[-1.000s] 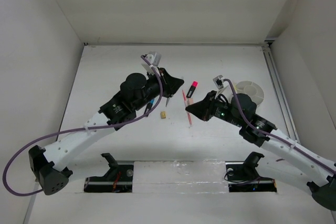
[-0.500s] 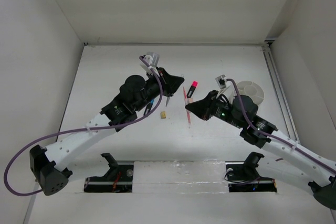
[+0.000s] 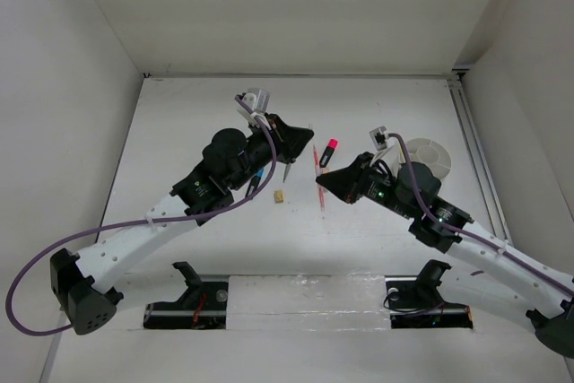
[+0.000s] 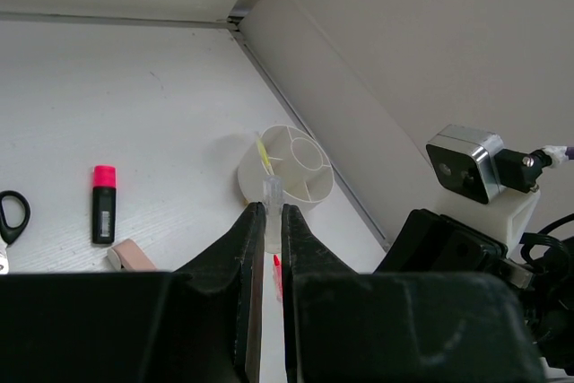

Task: Sort the stationery into containers
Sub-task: Close the pen cap on the pen.

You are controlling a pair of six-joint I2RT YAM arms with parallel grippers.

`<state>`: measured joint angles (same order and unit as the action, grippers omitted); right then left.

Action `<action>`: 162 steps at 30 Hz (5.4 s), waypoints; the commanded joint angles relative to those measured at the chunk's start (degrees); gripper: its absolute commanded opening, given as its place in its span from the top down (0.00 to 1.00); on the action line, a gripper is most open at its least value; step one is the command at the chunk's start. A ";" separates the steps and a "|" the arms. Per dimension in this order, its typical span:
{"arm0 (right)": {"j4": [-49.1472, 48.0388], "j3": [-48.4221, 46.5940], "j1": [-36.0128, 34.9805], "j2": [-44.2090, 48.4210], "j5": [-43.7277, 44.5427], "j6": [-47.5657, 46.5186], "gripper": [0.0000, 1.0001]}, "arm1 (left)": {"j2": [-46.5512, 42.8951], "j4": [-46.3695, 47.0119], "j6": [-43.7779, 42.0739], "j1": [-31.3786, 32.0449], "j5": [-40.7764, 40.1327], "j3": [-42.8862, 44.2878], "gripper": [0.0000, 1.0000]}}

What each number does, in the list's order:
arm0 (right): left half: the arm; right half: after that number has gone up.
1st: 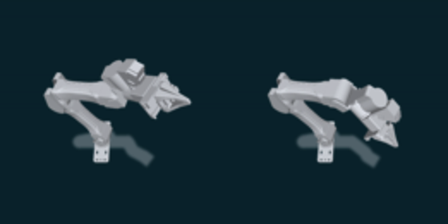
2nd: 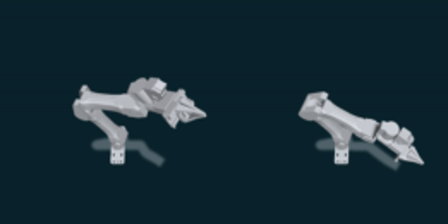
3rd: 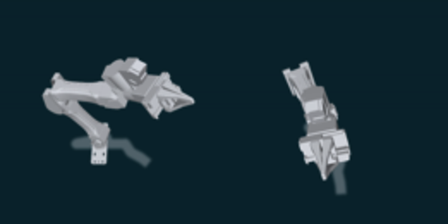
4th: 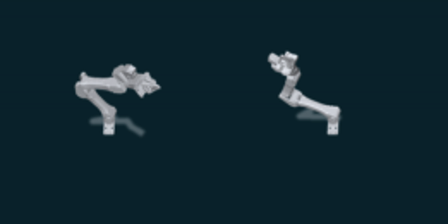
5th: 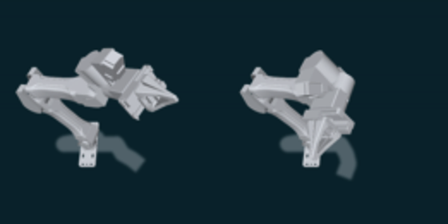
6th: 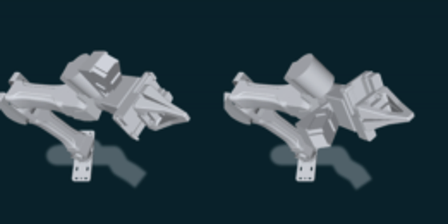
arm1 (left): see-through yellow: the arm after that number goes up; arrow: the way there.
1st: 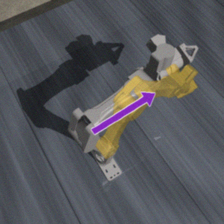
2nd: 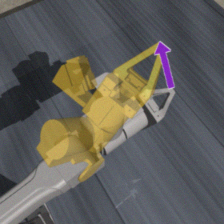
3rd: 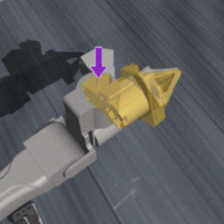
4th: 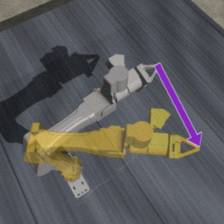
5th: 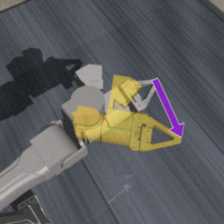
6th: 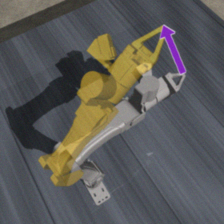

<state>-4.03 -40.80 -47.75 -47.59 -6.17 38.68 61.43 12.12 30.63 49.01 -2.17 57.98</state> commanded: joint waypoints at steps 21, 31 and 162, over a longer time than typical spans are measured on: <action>-5.11 -2.80 -0.59 -1.36 0.46 0.35 1.00 | 1.50 4.49 0.92 -0.15 0.68 -0.58 1.00; -5.11 -2.80 -0.59 -1.36 0.99 -0.18 1.00 | 2.03 4.49 0.92 -0.15 1.21 -0.58 1.00; -16.18 -19.84 6.17 -10.23 9.51 -4.93 1.00 | 1.06 9.05 2.07 -0.15 7.45 -8.66 1.00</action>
<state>-5.34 -52.73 -45.32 -57.49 -0.84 34.00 63.05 28.40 34.59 47.11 -2.57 52.73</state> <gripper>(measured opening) 0.153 0.036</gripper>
